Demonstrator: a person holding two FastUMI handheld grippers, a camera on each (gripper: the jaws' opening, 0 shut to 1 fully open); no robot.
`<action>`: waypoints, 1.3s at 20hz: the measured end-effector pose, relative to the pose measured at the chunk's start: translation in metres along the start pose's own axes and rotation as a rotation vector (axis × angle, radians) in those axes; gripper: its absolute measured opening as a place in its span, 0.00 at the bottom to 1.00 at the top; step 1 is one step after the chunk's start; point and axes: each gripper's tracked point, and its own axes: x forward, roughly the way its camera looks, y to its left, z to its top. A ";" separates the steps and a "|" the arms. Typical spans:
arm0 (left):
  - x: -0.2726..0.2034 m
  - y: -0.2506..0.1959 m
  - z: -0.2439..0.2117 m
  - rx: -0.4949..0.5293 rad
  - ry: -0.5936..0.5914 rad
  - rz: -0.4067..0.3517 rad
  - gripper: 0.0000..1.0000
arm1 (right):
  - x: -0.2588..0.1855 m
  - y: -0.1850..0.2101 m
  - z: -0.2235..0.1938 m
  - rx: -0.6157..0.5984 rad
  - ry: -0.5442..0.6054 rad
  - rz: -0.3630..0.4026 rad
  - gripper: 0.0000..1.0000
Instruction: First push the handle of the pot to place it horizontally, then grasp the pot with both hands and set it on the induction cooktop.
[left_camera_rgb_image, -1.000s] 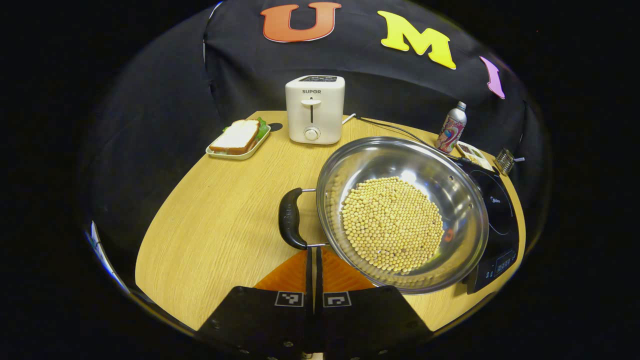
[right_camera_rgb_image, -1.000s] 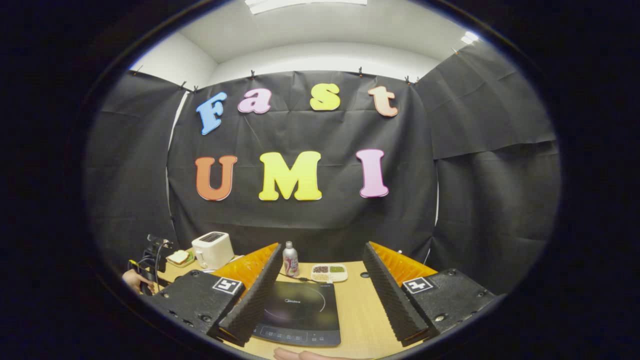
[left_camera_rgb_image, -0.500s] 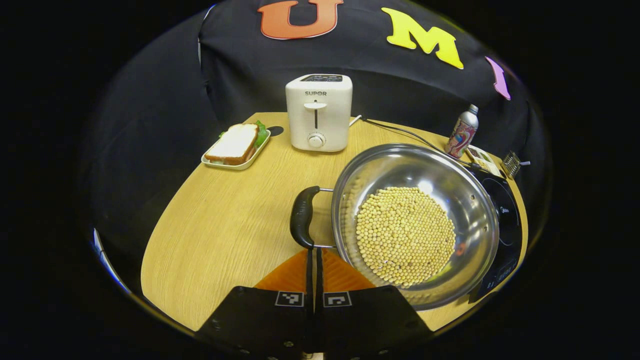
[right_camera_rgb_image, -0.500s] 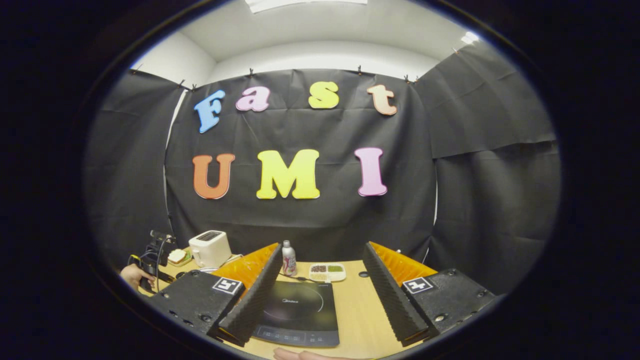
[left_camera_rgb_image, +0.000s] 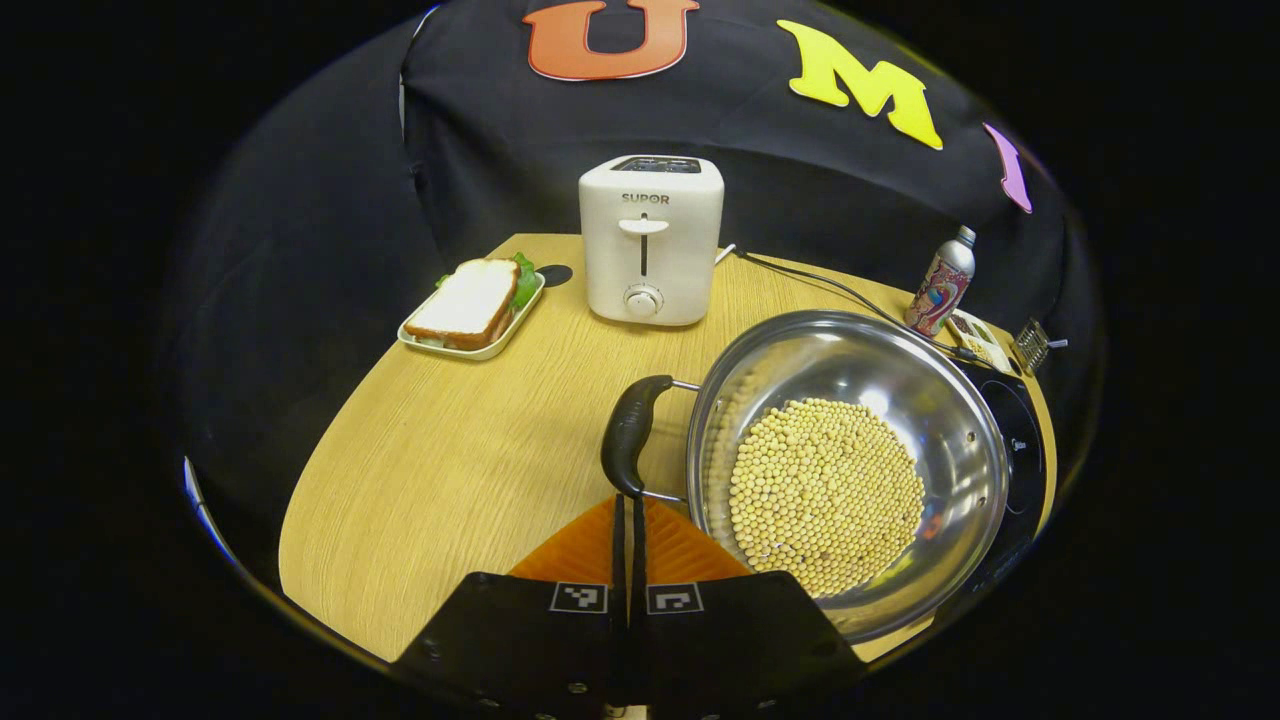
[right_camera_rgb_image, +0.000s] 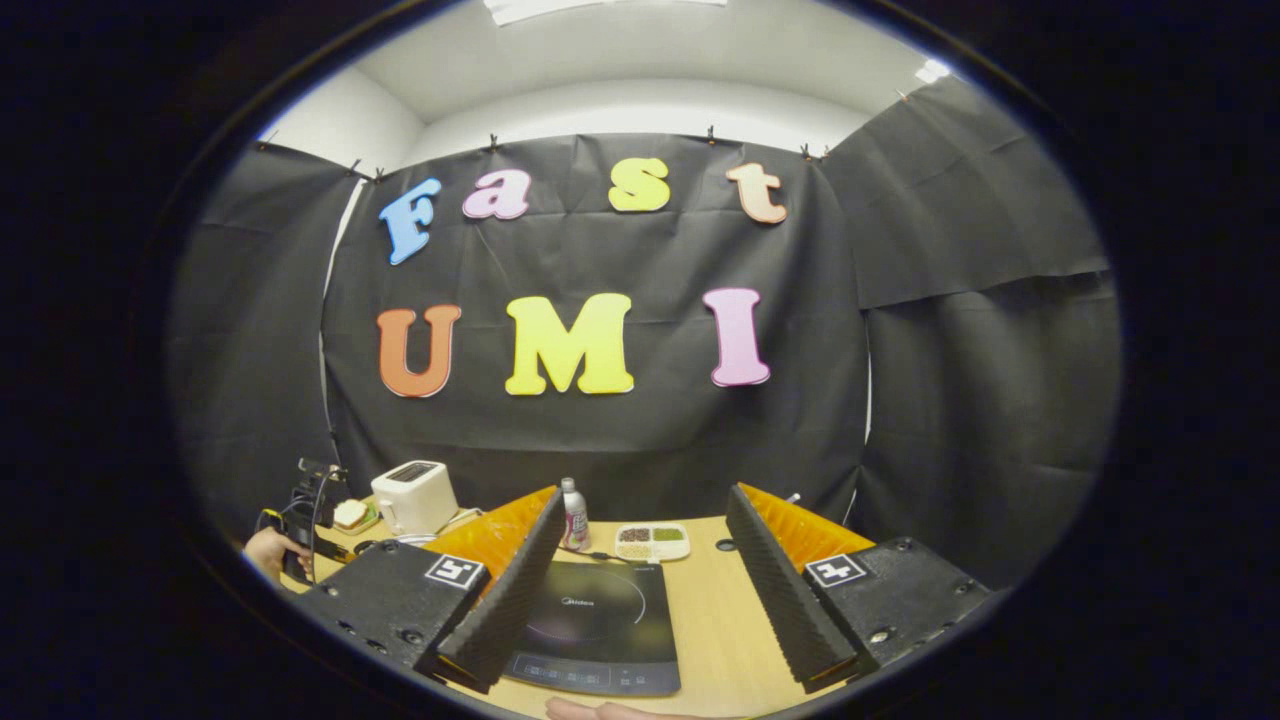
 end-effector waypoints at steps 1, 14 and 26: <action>0.000 0.000 -0.001 -0.005 0.003 -0.005 0.00 | 0.002 0.001 -0.001 -0.002 0.002 -0.001 0.99; -0.059 -0.006 0.031 0.008 -0.179 -0.039 0.78 | 0.038 0.046 -0.052 -0.031 0.118 0.035 1.00; -0.081 -0.019 0.060 0.123 -0.367 -0.061 0.97 | 0.101 0.110 -0.128 0.022 0.317 0.075 1.00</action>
